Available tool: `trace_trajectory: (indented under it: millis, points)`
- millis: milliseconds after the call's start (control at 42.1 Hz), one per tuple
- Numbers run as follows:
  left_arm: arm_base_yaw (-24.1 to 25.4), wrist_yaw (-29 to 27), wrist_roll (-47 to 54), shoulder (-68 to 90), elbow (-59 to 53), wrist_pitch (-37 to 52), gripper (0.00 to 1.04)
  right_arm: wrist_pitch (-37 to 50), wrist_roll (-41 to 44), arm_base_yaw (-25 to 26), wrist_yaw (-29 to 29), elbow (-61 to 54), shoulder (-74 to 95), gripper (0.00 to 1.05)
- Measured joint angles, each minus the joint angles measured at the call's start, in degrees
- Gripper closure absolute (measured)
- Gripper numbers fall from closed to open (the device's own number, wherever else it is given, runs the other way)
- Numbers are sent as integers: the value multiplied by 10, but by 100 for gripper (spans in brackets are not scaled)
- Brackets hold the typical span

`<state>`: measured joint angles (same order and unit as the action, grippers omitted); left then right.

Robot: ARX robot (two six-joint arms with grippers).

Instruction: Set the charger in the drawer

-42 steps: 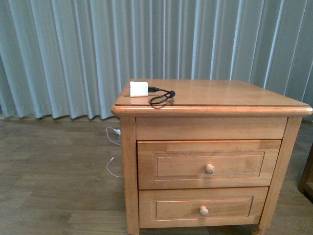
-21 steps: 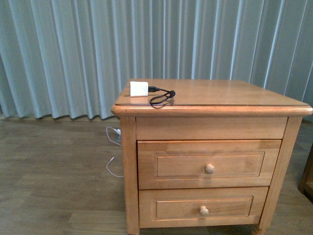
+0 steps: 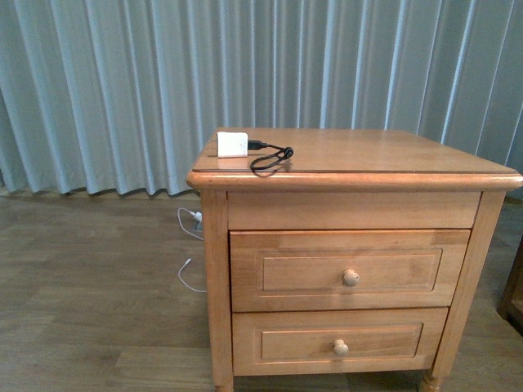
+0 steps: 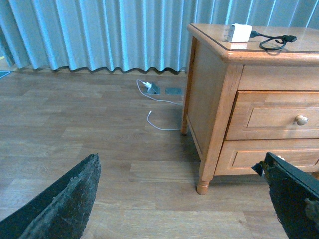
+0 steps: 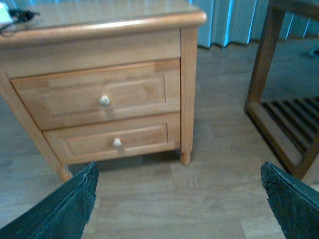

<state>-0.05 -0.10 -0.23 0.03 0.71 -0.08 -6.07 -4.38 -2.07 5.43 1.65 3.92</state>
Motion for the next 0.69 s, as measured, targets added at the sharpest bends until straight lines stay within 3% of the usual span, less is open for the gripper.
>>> trace_trajectory:
  millis: [190, 333, 499, 689]
  points:
    - [0, 0, 0, 0, 0, 0, 6, 84, -25, -53, 10, 20, 150, 8]
    - [0, 0, 0, 0, 0, 0, 6, 262, -23, -89, 14, 47, 372, 8]
    - [0, 0, 0, 0, 0, 0, 6, 442, -23, -98, 16, 131, 640, 8]
    - [0, 0, 0, 0, 0, 0, 6, 514, -9, -127, 17, 252, 863, 8]
